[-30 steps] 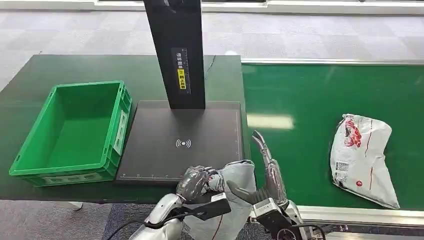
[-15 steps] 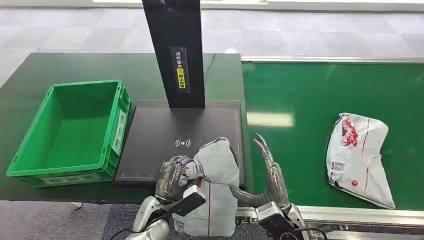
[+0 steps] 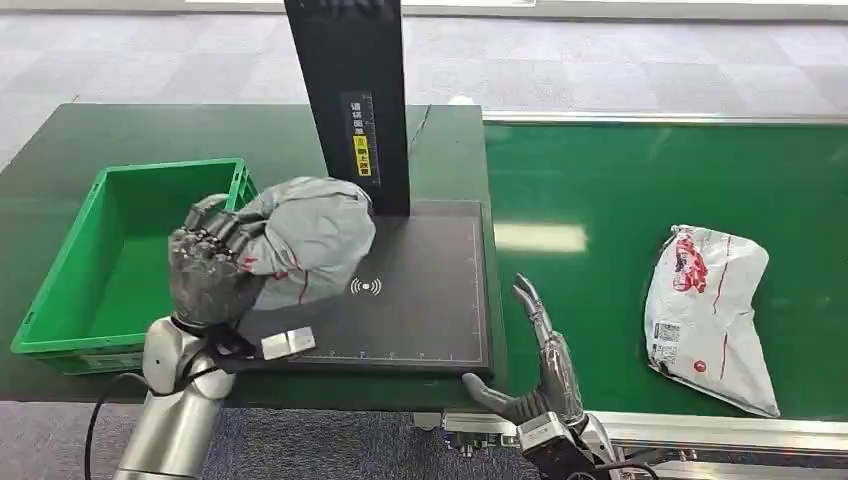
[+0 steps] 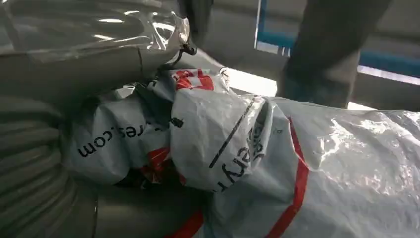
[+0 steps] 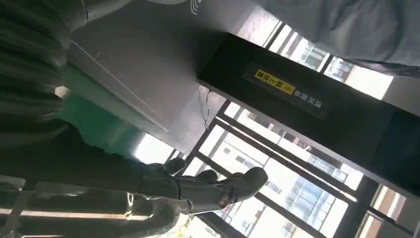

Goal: Moved the parcel from conveyor to table for the left to box.

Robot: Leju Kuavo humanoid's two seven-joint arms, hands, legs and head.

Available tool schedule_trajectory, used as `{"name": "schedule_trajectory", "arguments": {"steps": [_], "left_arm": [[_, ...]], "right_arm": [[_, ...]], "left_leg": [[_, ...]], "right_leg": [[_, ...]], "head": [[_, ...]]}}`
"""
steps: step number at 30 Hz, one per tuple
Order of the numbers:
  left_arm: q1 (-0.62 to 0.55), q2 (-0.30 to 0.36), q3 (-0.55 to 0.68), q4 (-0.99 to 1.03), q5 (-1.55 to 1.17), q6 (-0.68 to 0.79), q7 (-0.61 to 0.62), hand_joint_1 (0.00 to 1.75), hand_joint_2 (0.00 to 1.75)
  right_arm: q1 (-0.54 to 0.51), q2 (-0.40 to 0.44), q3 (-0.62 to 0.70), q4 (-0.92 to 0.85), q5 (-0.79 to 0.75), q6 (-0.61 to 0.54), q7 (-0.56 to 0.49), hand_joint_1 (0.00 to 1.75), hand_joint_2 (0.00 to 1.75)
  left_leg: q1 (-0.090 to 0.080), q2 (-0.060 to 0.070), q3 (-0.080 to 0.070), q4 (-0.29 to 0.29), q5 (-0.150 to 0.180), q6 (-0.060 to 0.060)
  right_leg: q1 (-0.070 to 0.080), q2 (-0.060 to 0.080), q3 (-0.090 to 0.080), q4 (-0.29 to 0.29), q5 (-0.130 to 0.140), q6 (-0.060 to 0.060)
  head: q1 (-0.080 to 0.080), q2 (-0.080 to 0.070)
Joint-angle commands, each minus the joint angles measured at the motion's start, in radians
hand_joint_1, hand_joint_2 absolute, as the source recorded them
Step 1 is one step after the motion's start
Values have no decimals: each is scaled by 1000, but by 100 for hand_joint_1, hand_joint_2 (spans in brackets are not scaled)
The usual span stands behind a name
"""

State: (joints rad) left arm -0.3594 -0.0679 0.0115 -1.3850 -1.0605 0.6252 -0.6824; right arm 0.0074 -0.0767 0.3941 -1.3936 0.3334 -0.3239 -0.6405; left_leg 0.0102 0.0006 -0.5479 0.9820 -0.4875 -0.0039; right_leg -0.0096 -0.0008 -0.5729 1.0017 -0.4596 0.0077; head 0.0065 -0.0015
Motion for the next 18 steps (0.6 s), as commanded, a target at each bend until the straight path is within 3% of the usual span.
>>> {"name": "schedule_trajectory", "arguments": {"steps": [1, 7, 18], "left_arm": [[-141, -49, 235, -83, -45, 73, -16, 175, 175], [-396, 62, 342, 59, -38, 73, -16, 175, 175], [-396, 62, 342, 59, -38, 73, -16, 175, 175]], "right_arm": [[-10, -11, 7, 17, -9, -11, -2, 0, 175], [10, -5, -4, -2, -10, -23, 1, 0, 175], [10, -5, -4, -2, -10, -23, 1, 0, 175]], "left_leg": [[0, 0, -1, 0, 0, 0], [2, -1, -5, 3, 0, 0], [1, -1, -2, 0, 1, 0]], "right_leg": [[1, 0, -1, 0, 0, -1], [2, -1, -4, 2, 0, -1], [1, -1, -1, -1, 1, -1]], "head": [[0, 0], [0, 0], [0, 0]]}}
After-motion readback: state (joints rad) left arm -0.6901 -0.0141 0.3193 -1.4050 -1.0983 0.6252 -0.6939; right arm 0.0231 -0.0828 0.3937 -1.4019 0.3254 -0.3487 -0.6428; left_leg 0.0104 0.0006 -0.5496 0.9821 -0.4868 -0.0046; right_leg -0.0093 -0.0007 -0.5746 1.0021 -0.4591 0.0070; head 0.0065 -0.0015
